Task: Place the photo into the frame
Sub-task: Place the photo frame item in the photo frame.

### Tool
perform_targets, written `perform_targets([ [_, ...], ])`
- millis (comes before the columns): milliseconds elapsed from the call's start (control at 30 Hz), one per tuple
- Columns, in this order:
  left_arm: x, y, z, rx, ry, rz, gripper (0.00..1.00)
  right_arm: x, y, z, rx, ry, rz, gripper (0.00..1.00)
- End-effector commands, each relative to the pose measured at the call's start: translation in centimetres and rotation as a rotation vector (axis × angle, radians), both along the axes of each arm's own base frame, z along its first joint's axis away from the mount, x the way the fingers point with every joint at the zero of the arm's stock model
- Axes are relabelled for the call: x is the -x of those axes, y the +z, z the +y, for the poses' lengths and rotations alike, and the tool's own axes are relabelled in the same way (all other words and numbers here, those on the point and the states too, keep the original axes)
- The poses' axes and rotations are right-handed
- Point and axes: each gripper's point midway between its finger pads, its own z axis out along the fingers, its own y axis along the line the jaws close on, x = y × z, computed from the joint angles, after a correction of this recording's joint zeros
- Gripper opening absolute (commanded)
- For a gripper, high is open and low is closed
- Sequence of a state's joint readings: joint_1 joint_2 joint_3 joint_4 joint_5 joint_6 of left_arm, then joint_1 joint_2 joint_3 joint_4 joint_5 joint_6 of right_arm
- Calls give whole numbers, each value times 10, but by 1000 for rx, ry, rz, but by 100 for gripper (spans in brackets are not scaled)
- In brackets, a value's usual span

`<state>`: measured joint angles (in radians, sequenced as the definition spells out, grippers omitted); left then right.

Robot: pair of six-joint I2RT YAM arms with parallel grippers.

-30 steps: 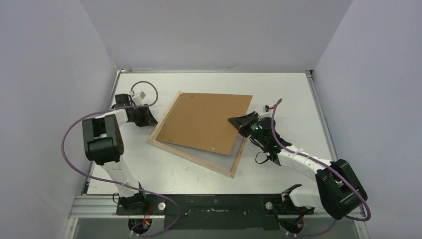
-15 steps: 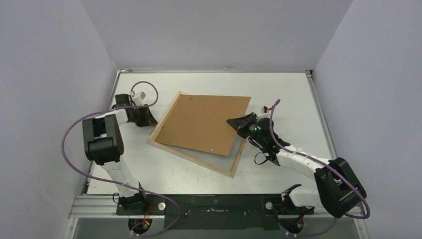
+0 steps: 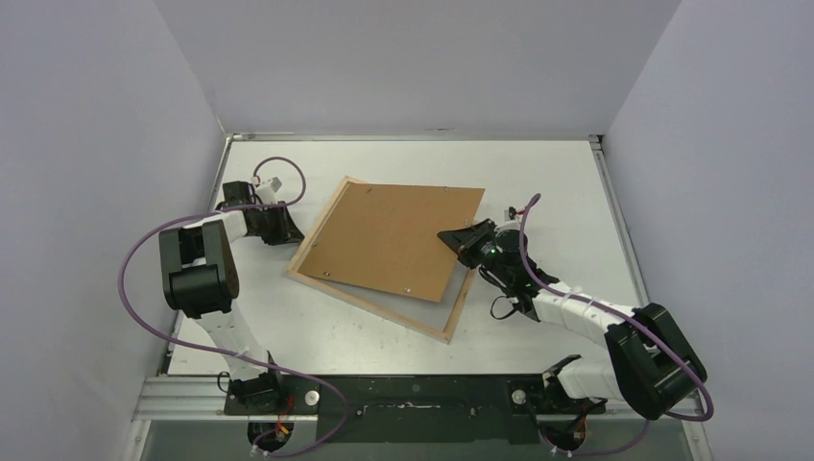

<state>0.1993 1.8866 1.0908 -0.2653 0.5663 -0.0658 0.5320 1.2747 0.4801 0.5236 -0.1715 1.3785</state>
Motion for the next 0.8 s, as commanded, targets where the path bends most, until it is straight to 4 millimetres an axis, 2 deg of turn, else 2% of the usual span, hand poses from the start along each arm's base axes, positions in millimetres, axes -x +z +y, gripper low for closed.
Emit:
perform_targets([
  [0,16,-10,-6,7,-19,60,19,-10,46,9,-106,-7,-142,5],
  [467,18,-12,-9,19,-28,68,18,-15,43,13,-80,6,-153,5],
  [767,18,-12,-13,27,-37,72,16,-17,27,9,41,8,-154,5],
])
